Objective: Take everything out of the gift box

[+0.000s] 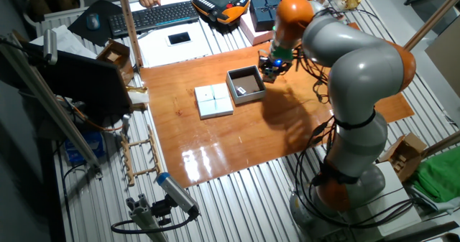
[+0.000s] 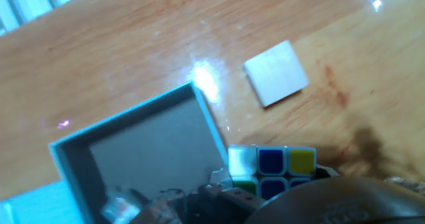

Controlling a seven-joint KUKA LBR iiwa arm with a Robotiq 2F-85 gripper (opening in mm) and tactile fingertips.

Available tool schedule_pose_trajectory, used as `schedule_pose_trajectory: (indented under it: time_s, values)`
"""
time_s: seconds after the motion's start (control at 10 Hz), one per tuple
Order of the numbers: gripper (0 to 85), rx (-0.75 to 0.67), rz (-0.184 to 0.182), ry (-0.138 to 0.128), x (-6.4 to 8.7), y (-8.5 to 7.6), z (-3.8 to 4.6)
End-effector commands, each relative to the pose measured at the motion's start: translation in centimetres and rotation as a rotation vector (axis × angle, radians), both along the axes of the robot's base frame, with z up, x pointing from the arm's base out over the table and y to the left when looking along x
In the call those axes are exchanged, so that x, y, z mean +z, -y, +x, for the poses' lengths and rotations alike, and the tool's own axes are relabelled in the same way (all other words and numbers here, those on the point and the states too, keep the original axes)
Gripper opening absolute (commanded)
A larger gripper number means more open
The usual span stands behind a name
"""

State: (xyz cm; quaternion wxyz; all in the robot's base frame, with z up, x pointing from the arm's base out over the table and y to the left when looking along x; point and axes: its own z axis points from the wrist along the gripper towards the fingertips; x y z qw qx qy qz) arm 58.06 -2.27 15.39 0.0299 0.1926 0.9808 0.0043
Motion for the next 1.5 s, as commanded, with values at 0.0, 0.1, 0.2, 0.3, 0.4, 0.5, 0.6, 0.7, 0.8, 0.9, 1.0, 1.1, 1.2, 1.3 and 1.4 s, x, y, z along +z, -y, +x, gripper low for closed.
schedule_pose_trajectory:
  time_s: [0.0, 0.1, 0.2, 0.3, 0.4, 0.5, 0.6, 0.7, 0.8, 0.9, 1.0, 1.1, 1.2, 1.3, 1.4]
  values:
    - [1.0, 0.066, -0.008, -0.002, 0.0, 0.5, -0.02]
    - [1.0, 0.094, -0.01, -0.004, -0.2, 1.0, -0.07]
    - [1.0, 0.124, -0.015, -0.006, -0.5, 1.2, -0.11]
    - [1.0, 0.163, -0.029, -0.007, -1.0, 1.4, -0.08]
    - [1.0, 0.199, -0.035, -0.005, -1.5, 1.8, -0.02]
    - [1.0, 0.233, -0.039, 0.001, -2.0, 2.1, 0.06]
    - [1.0, 0.258, -0.039, 0.002, -2.6, 2.3, 0.17]
    - [1.0, 0.275, -0.031, 0.008, -3.3, 2.6, 0.2]
    - [1.0, 0.287, -0.018, 0.017, -4.2, 2.9, 0.17]
    - [1.0, 0.296, -0.007, 0.021, -5.0, 3.0, 0.18]
    - [1.0, 0.303, 0.0, 0.027, -5.6, 3.1, 0.16]
    - [1.0, 0.305, -0.001, 0.031, -6.1, 2.9, 0.13]
    - [1.0, 0.309, 0.001, 0.032, -6.4, 2.8, 0.15]
    - [1.0, 0.314, 0.004, 0.032, -6.8, 2.8, 0.19]
    - [1.0, 0.324, 0.003, 0.035, -7.2, 2.8, 0.23]
